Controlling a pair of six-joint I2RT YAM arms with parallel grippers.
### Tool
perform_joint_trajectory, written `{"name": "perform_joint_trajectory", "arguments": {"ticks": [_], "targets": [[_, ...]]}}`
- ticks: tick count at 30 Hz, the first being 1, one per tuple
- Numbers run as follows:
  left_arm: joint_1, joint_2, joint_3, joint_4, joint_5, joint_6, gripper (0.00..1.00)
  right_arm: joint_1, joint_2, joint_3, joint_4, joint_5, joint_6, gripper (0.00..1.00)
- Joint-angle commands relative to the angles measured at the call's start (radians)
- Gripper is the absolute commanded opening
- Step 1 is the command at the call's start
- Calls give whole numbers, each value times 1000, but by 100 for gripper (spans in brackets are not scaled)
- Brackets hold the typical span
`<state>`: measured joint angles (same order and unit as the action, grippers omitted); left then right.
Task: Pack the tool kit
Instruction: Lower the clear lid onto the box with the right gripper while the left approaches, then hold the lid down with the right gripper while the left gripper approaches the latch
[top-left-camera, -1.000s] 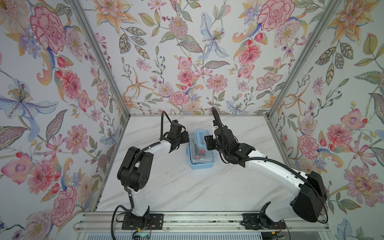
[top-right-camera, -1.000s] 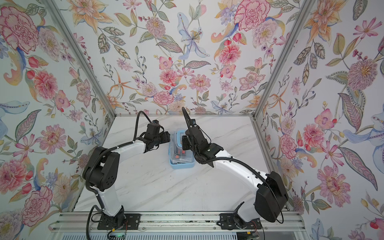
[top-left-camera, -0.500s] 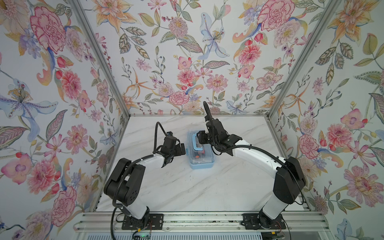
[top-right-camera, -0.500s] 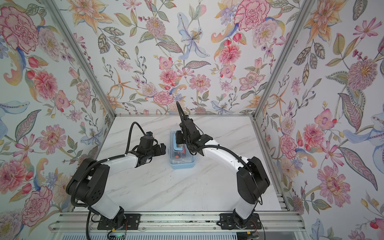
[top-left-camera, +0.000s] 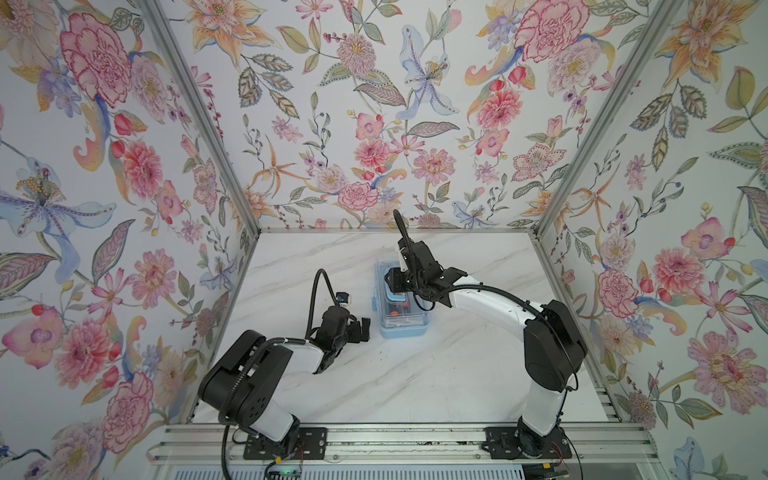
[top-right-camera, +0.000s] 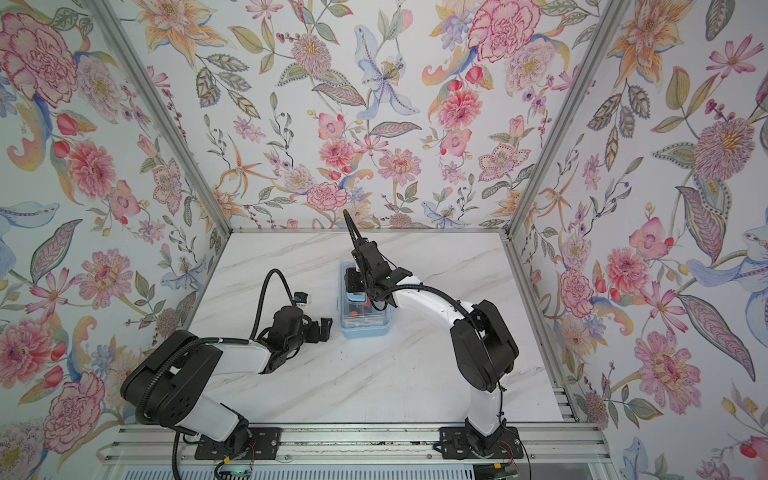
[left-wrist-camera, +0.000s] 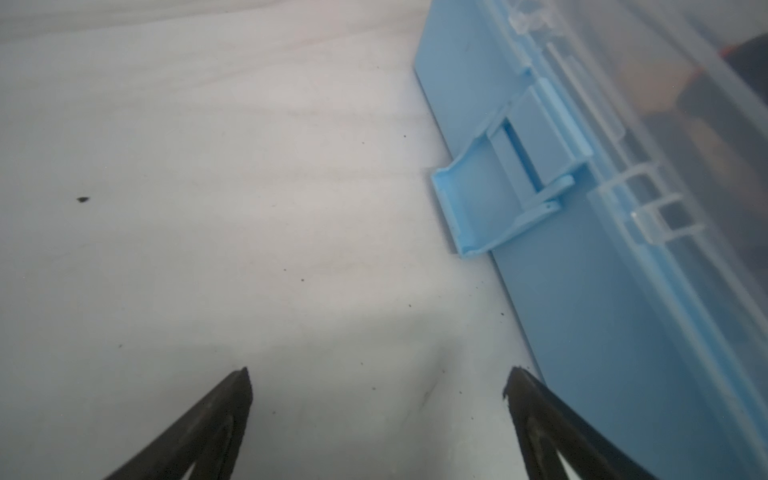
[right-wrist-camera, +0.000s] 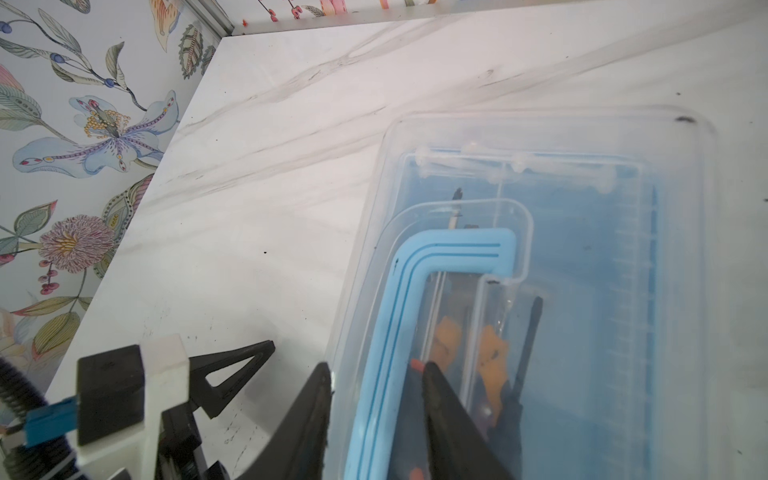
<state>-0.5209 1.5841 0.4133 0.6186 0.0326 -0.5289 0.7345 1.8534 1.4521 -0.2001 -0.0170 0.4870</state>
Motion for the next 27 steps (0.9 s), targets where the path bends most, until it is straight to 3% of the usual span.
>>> {"name": "perform_joint_trajectory", "arguments": {"ticks": [1,8,19,27], "targets": [[-51,48,-6,199,40,68,99,-20,-12,-15,-17,-29,-10,38],[-134,99,19,217,50,60,97,-58,-33,-66,-19,-46,-18,38],[-142,216,120,140,-168,45,98,-79,-43,-114,-3,-63,-29,37],[-144,285,165,215,-222,57,95,-79,-46,-127,13,-80,-26,36]]}}
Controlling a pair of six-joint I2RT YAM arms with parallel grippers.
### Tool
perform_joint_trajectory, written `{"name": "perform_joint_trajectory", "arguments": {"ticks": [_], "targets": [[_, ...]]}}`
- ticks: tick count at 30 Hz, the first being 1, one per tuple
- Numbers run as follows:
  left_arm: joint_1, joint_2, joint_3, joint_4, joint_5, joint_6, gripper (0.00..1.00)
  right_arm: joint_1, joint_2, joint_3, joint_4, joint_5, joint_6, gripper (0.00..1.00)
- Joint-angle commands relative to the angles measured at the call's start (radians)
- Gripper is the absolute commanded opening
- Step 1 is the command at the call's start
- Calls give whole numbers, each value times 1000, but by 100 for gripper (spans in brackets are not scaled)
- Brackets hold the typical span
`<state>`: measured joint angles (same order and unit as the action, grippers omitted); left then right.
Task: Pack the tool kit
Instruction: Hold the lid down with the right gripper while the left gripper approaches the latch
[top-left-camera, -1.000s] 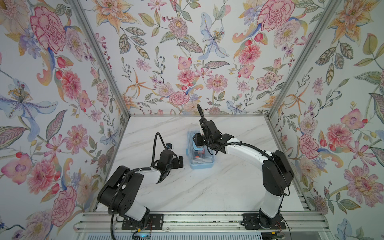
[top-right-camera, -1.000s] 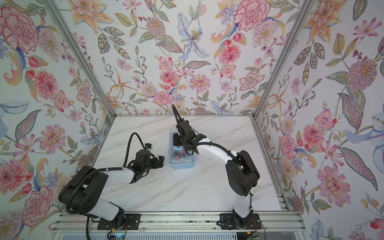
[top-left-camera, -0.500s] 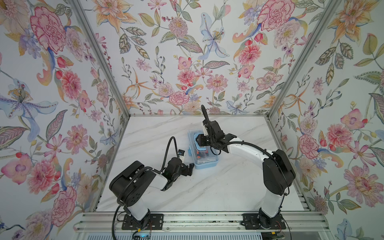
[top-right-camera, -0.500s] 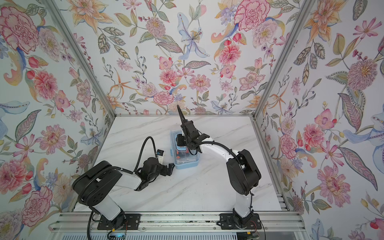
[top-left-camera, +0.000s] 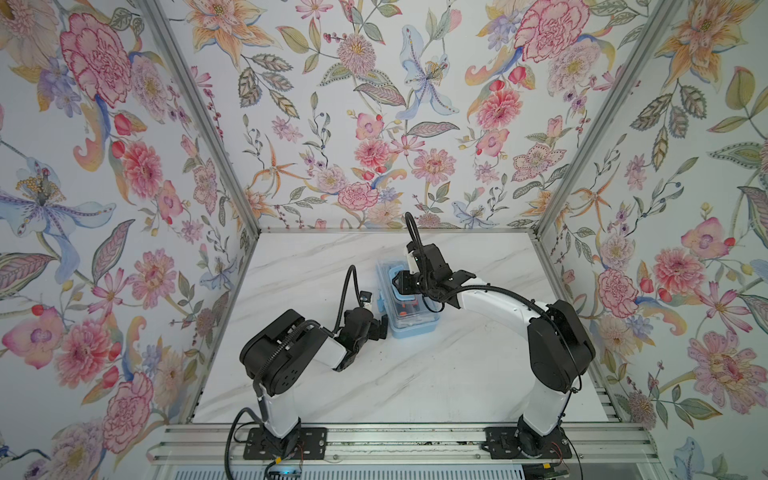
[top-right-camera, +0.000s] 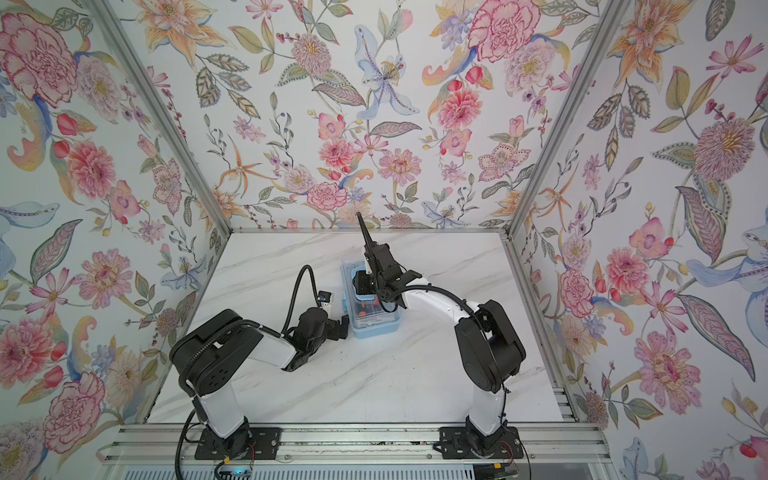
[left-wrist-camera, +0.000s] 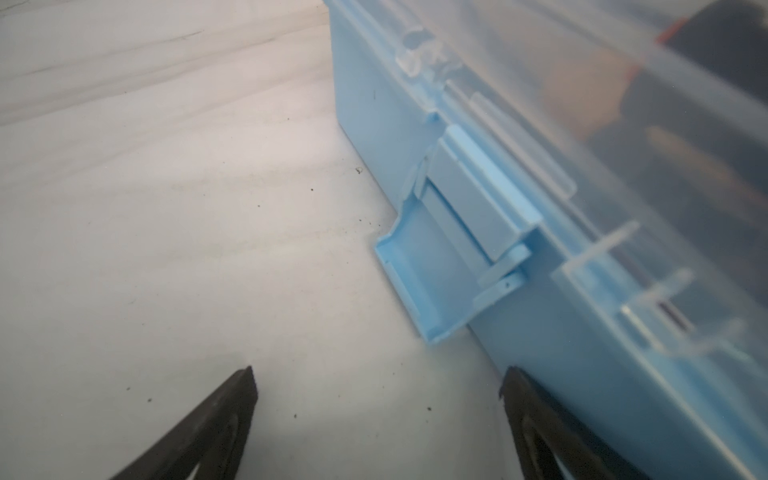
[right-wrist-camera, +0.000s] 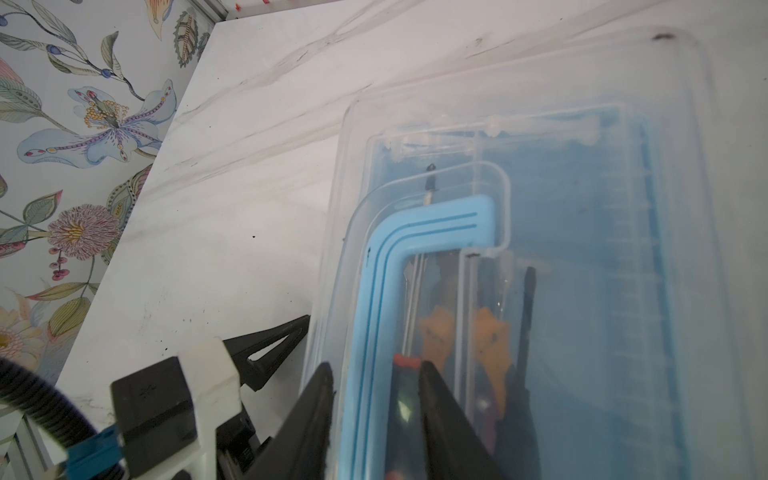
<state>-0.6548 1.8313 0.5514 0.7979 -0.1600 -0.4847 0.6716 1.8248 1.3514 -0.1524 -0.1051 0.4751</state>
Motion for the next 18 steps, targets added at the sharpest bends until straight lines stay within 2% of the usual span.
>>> {"name": "perform_joint_trajectory", "arguments": {"ticks": [1,8,18], "targets": [[-10,47,36,39,-27,11,95,-16,-18,-25,-32,5,-14,36],[-11,118,105,40,-28,24,92,-15,-23,-33,-26,-9,-5,35],[-9,101,118,45,-77,45,90,-16,-26,-39,-25,-13,0,35]]}}
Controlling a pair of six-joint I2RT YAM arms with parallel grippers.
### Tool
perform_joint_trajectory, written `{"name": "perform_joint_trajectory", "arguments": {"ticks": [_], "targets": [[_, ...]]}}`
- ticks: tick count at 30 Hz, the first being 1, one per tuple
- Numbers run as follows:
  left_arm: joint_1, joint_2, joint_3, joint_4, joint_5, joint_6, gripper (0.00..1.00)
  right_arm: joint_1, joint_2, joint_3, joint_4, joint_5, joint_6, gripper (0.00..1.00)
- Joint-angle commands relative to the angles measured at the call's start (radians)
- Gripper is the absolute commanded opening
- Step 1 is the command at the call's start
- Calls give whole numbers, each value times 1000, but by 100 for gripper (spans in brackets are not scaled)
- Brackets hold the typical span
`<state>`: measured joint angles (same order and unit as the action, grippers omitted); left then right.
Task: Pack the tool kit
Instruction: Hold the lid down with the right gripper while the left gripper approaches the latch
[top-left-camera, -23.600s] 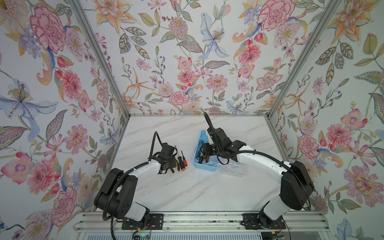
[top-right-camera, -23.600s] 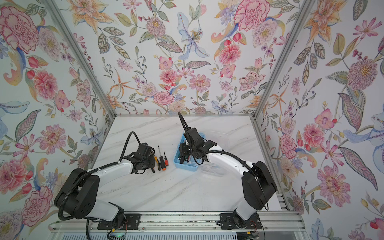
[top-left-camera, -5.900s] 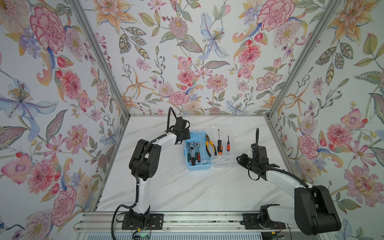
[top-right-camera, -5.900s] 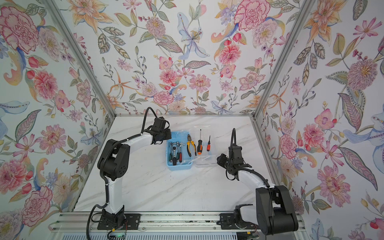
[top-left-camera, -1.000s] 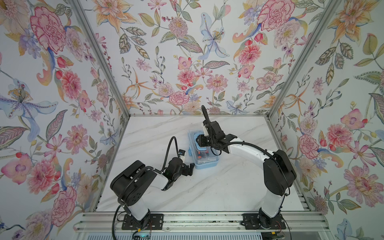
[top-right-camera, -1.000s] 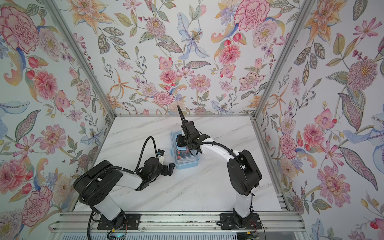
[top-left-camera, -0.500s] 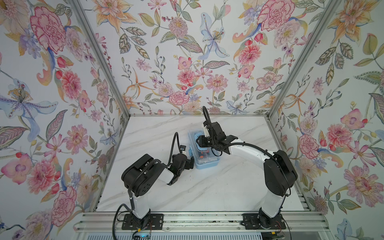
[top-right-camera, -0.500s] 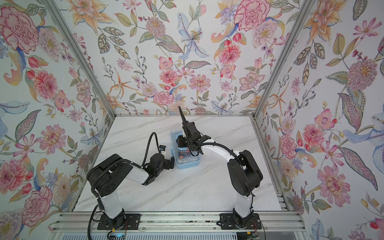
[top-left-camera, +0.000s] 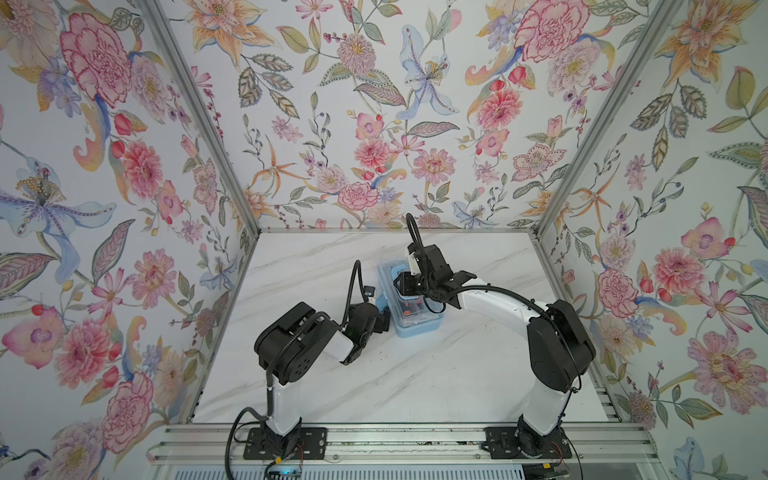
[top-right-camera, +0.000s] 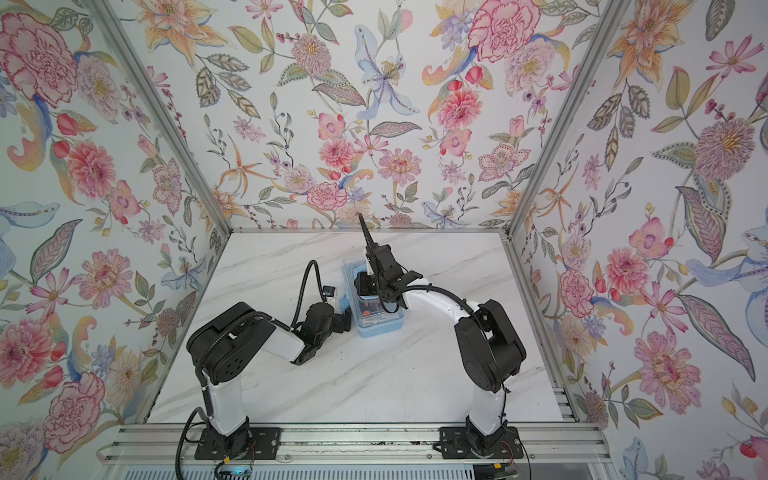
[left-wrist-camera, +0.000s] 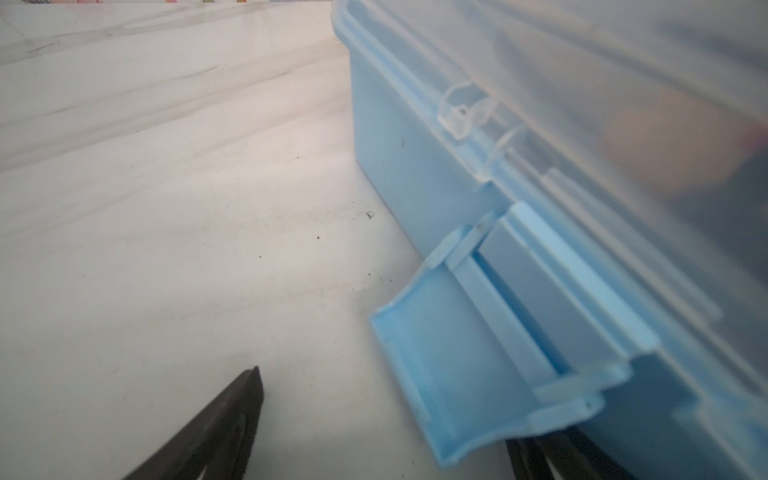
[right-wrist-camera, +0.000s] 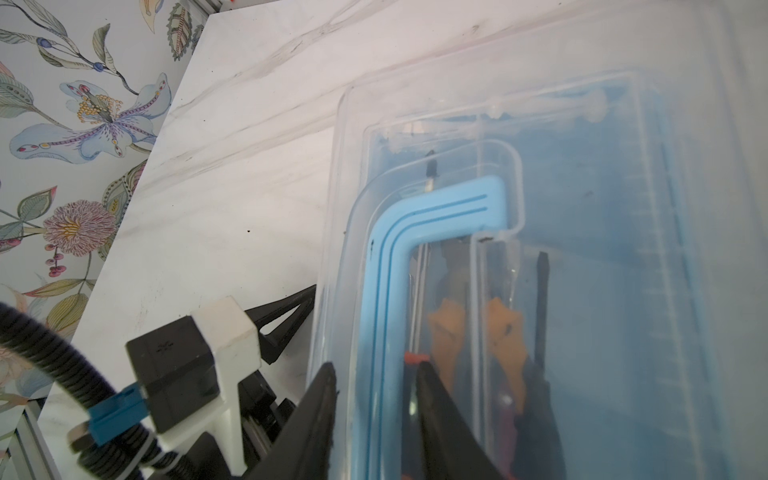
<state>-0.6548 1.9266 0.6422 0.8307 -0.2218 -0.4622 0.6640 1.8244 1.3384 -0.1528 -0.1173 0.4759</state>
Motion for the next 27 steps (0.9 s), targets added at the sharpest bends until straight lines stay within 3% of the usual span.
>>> {"name": "perform_joint_trajectory", "arguments": {"ticks": [1,27], "targets": [[-8,-3,25,13,-20,26,90,-9,-26,-26,-24,-1,-1,35],[44,-161,-33,-30,-45,66,85,-9,-37,-34,-18,0,0,34]]}}
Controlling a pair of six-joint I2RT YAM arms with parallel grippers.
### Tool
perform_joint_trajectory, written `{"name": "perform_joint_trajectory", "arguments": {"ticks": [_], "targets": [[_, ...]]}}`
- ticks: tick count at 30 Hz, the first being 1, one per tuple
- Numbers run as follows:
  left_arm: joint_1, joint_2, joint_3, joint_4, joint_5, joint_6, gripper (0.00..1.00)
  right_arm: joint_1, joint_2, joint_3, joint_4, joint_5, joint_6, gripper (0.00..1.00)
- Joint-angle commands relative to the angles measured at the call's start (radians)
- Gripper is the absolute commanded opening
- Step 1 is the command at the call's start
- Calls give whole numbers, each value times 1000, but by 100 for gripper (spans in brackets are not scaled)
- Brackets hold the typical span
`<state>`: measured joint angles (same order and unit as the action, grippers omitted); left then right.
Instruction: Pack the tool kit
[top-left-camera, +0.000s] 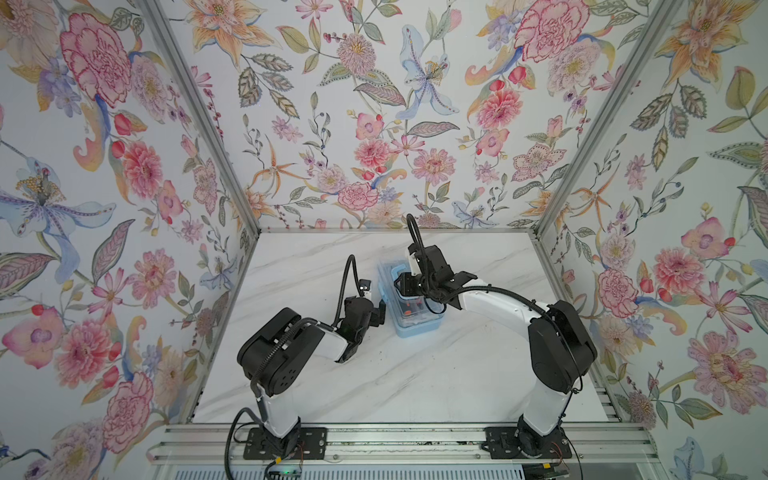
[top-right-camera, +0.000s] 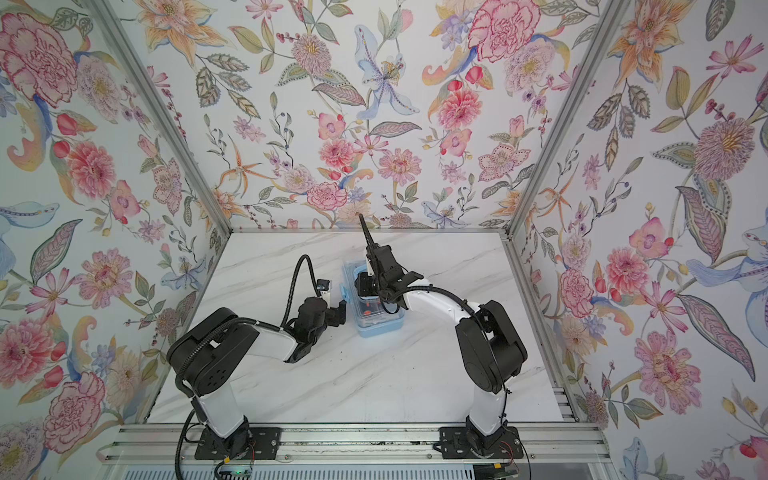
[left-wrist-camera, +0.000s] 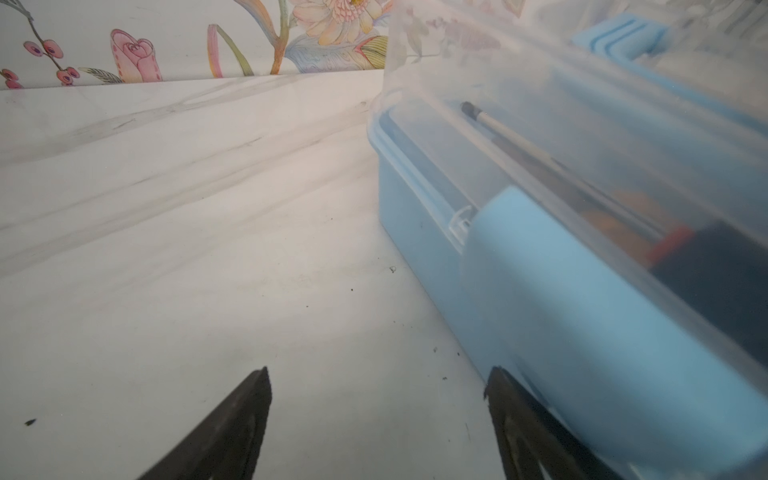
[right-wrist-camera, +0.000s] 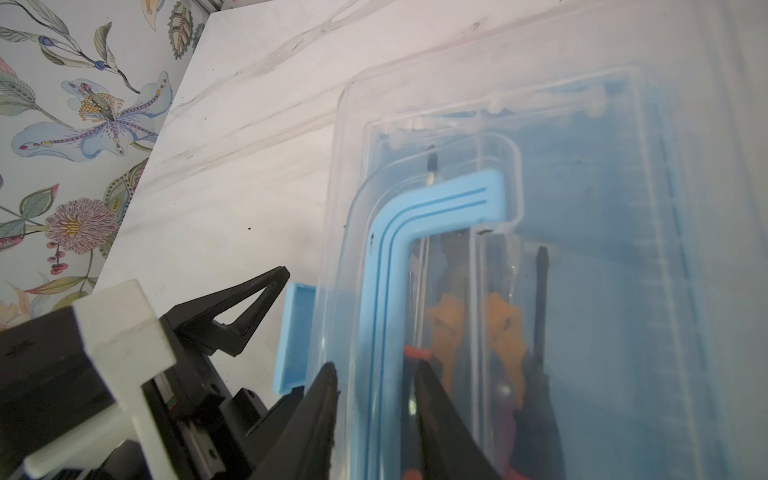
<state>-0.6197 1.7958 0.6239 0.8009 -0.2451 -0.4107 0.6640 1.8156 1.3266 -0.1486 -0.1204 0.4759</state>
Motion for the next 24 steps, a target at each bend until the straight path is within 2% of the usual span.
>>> {"name": "perform_joint_trajectory", "arguments": {"ticks": [1,10,24], "targets": [[10,-33,-13,-5,-22,18,85,-8,-29,-23,-20,2,1,34],[12,-71,-3,-37,-13,4,83,-8,-35,-31,-15,0,6,33],[14,-98,8,-62,92,-125,79,-9,-53,-75,4,-20,17,33]]}}
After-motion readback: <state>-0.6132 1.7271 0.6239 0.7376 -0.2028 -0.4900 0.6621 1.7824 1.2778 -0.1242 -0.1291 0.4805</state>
